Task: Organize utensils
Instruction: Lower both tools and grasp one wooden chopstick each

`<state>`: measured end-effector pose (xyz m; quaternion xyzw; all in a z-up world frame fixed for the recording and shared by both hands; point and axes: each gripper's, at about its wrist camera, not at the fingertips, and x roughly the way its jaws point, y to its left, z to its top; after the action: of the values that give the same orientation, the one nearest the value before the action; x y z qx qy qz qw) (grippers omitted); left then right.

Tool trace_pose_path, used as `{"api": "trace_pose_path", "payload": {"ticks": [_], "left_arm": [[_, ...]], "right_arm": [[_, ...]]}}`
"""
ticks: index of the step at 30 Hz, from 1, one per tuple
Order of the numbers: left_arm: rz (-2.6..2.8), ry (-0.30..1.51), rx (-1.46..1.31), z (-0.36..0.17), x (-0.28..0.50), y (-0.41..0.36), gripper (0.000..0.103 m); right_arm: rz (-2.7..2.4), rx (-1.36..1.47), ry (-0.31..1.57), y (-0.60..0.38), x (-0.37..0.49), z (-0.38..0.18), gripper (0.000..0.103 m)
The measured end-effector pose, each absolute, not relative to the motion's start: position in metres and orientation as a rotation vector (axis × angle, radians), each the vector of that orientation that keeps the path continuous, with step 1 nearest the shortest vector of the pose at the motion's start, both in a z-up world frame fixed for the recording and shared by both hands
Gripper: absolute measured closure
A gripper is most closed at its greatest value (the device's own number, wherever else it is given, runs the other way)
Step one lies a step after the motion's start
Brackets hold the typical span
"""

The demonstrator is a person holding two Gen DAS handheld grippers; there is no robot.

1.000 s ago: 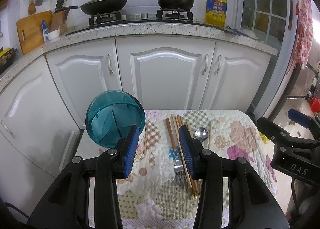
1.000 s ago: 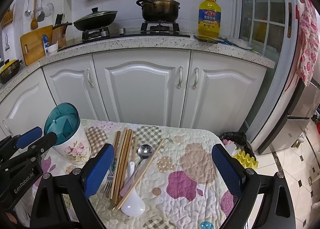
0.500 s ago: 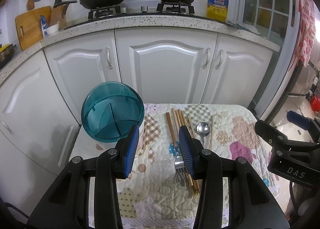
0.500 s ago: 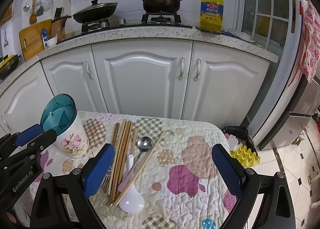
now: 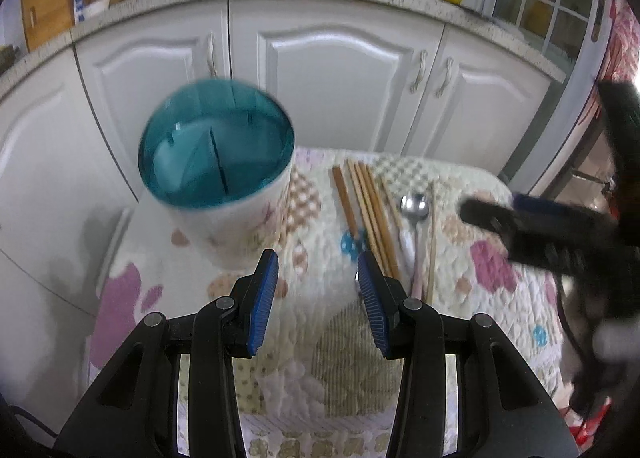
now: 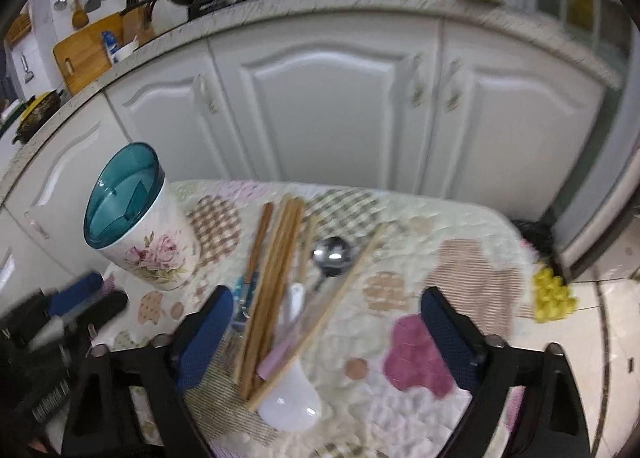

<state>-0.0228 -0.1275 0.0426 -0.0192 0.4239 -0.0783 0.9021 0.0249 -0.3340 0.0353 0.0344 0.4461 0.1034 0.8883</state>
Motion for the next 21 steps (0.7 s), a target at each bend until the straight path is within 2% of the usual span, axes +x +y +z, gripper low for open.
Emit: {"api": "trace_pose_path", "payload": {"ticks": [2, 4, 8, 10, 18, 20, 21], "left_arm": [[-0.163, 0.888, -0.042, 0.037, -0.022, -0.126, 0.062], [-0.165, 0.895, -0.048, 0.034, -0.021, -0.125, 0.062], [-0.159, 0.901, -0.049, 0.031, -0.016, -0.121, 0.062], [-0.156, 0.909, -0.055, 0.030, -0.015, -0.118, 0.062], [-0.141, 0.914, -0.064, 0.027, -0.013, -0.111, 0.062], [-0.143, 0.917, -0.065, 0.026, -0.012, -0.111, 0.062], [-0.143, 0.917, -0.064, 0.025, -0.012, -0.112, 0.062]], "right_arm": [[0.267, 0.094, 0.959, -0.327, 0.040, 0.026, 0.019], [0.302, 0.106, 1.006, -0.318, 0.056, 0.014, 0.030], [0.352, 0.134, 1.071, -0.303, 0.076, -0.009, 0.039], [0.353, 0.133, 1.101, -0.297, 0.088, -0.020, 0.051], [0.321, 0.150, 1.196, -0.284, 0.129, -0.053, 0.054], [0.307, 0.124, 1.204, -0.280, 0.133, -0.061, 0.060], [0.304, 0.115, 1.192, -0.279, 0.133, -0.062, 0.069]]}}
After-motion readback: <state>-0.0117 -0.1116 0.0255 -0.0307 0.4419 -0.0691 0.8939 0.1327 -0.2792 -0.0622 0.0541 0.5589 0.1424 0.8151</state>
